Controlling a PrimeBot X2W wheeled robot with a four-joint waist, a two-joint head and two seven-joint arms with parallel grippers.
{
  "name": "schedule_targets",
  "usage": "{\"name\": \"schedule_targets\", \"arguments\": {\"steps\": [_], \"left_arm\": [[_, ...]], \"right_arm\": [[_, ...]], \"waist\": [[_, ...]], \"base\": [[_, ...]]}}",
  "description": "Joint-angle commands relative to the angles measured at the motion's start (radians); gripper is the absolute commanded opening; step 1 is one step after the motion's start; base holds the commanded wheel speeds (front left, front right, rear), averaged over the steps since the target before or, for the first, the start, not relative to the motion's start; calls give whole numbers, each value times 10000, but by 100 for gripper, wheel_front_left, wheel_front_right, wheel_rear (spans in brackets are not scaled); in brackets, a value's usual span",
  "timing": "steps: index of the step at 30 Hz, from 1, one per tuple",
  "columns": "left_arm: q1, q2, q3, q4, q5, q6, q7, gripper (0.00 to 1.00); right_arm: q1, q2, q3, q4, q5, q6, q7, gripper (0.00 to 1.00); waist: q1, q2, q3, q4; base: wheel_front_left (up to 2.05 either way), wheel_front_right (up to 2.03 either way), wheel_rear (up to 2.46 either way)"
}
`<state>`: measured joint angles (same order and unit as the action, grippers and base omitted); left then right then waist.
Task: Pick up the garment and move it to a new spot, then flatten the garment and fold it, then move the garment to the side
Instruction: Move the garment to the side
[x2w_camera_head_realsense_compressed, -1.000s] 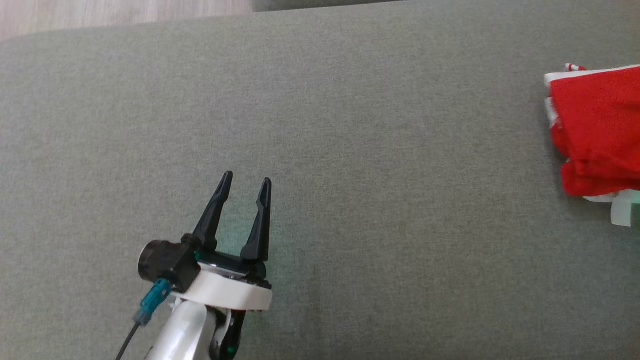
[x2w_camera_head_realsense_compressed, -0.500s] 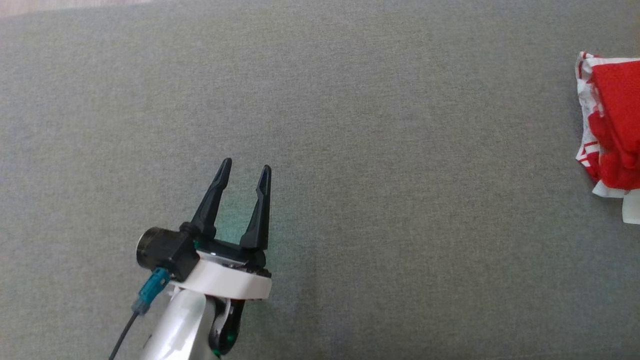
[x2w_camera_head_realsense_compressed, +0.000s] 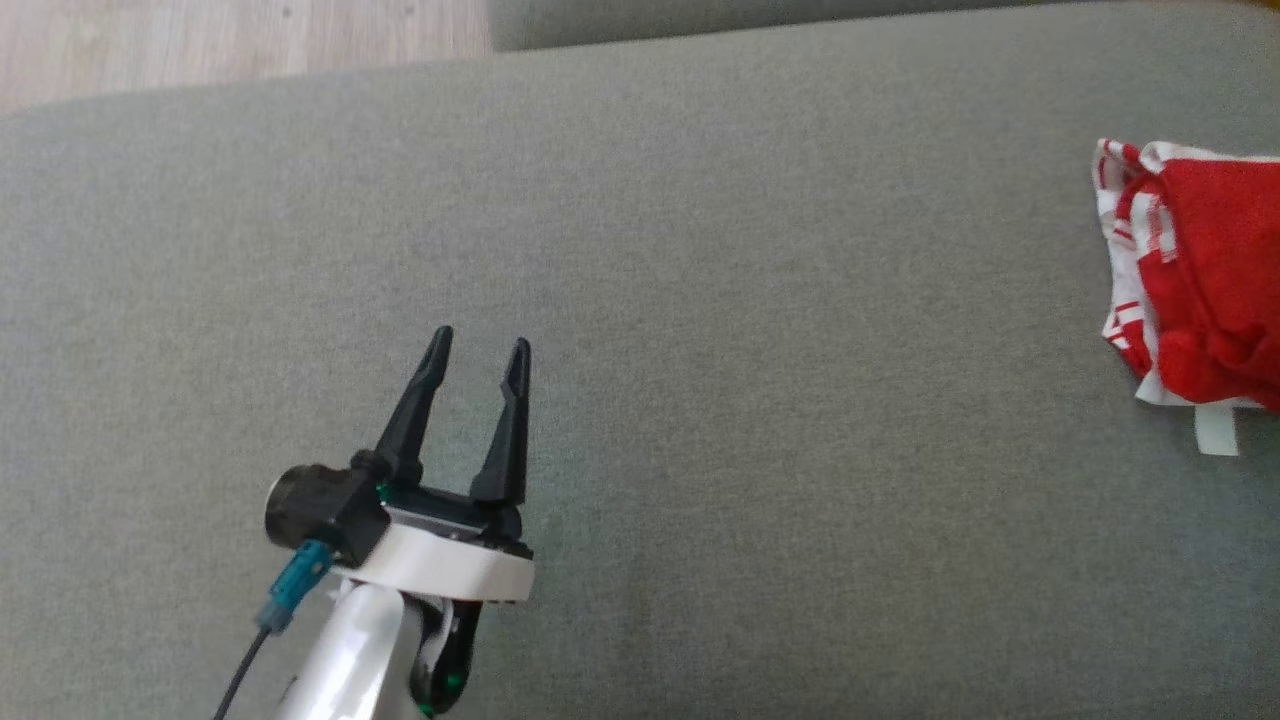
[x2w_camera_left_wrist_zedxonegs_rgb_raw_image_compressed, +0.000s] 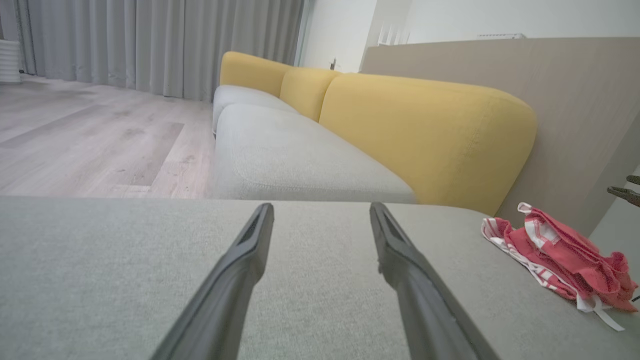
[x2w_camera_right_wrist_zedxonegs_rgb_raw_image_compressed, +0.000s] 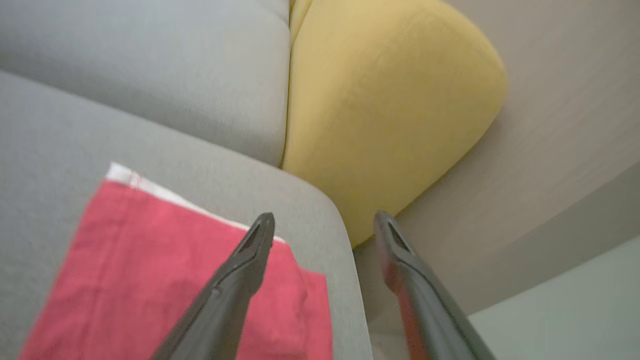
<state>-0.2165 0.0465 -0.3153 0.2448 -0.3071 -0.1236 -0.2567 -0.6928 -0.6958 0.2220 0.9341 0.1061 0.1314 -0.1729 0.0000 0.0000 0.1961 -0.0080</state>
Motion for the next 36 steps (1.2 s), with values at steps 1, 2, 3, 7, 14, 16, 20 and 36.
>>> {"name": "schedule_targets", "arguments": {"steps": [1,2,3,7,14,16,20,36], "left_arm": [[-61,37,507,-384,13,-17,-51,100],[-13,37,586,-430,-5,-7,-51,100],[42,37,666,-477,-31,-2,-51,100],[236,37,1010,-661,-101,28,-51,100],[645,37,1359,-1042,-92,63,-51,100],[787,37,1385,-1081,-99,58,-51,100],[1047,37,1469,-1091,-92,95,-51,100],[1637,37,1414,-881,-460,35,-51,100]], "right_arm": [[-215,35,-260,-578,-109,-7,-186,100],[-188,259,-431,-807,-155,-7,-223,100],[-126,515,-562,-1073,-191,-7,-244,100],[383,1655,-939,-2414,-218,-7,-263,100],[2309,3670,-1364,-4790,155,-7,-497,100],[2972,4171,-1489,-5311,63,-7,-654,100],[4213,5367,-1946,-5894,-22,-7,-840,100],[6300,6452,-1962,-7300,78,-7,-887,100]], "waist": [[0,0,-341,-103],[0,0,-456,-126],[0,0,-558,-149],[0,0,-912,-213],[0,0,-1444,-157],[0,0,-1568,-99],[0,0,-1758,20],[0,0,-1932,102]], "base": [[0,0,0],[0,0,0],[0,0,0],[0,0,0],[0,0,0],[0,0,0],[0,0,0],[0,0,0]]}}
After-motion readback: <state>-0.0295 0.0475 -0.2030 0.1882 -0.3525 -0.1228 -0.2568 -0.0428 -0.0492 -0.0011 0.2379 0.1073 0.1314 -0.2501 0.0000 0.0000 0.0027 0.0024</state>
